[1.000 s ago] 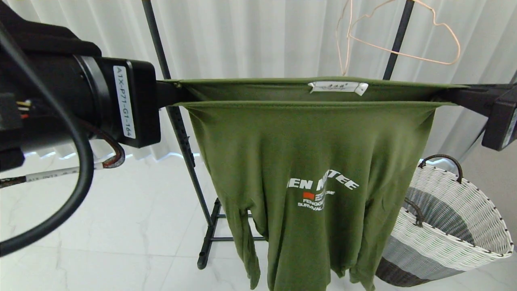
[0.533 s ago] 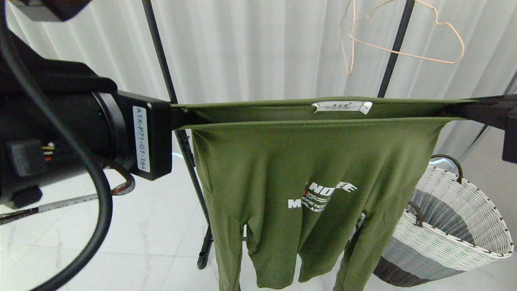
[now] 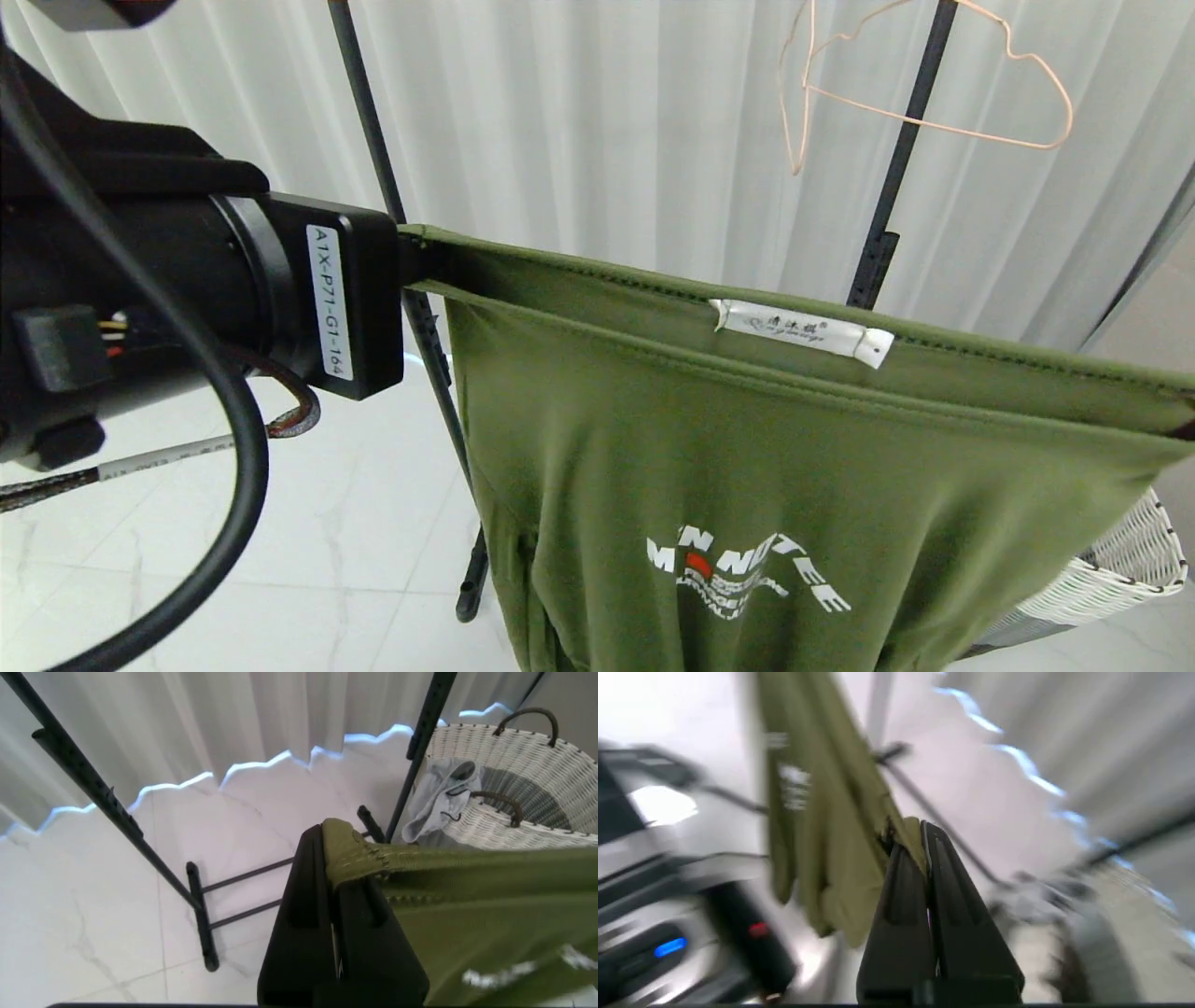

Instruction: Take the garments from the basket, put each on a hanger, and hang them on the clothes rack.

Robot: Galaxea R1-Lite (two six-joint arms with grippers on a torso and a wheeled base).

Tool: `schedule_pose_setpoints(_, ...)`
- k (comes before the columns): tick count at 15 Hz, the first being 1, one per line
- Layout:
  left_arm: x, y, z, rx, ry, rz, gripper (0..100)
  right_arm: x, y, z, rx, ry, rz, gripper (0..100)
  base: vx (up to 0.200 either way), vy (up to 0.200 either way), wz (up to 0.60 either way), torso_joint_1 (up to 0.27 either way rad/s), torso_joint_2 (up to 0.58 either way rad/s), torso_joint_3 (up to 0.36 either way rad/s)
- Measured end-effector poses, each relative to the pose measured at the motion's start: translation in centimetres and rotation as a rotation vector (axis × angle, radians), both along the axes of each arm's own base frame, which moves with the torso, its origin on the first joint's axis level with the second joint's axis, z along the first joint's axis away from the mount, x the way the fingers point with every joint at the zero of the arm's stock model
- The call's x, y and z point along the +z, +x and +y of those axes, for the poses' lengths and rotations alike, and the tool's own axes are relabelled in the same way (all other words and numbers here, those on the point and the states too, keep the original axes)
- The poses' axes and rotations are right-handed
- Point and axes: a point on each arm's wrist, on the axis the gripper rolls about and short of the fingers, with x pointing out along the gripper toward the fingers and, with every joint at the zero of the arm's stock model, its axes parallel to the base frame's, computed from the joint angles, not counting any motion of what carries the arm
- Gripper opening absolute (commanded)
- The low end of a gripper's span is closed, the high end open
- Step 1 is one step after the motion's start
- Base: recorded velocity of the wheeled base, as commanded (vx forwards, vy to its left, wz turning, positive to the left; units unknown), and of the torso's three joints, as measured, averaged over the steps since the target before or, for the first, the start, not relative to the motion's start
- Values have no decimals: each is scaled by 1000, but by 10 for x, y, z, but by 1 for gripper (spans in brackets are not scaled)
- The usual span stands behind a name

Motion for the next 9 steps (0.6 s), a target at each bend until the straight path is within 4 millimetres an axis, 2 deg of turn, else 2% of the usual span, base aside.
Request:
schedule_pose_setpoints(2,2,0,0,-2,-5,-5,0,-1,-11,0,111,11,31,0,0,0,0,0,0,0)
schedule_pose_setpoints(4,3,0,1,-3,-5,-6,0,-2,-15,0,148,12,39,0,0,0,0,0,0,0)
schedule_pose_setpoints(6,5,-1,1,-6,-12,-11,0,-1,-13,-1,103,14,29,0,0,0,0,0,0,0)
schedule_pose_setpoints(9,6,-3,4,-11,-6,-7,0,2,-2,-6,-90,9,-3,0,0,0,0,0,0,0)
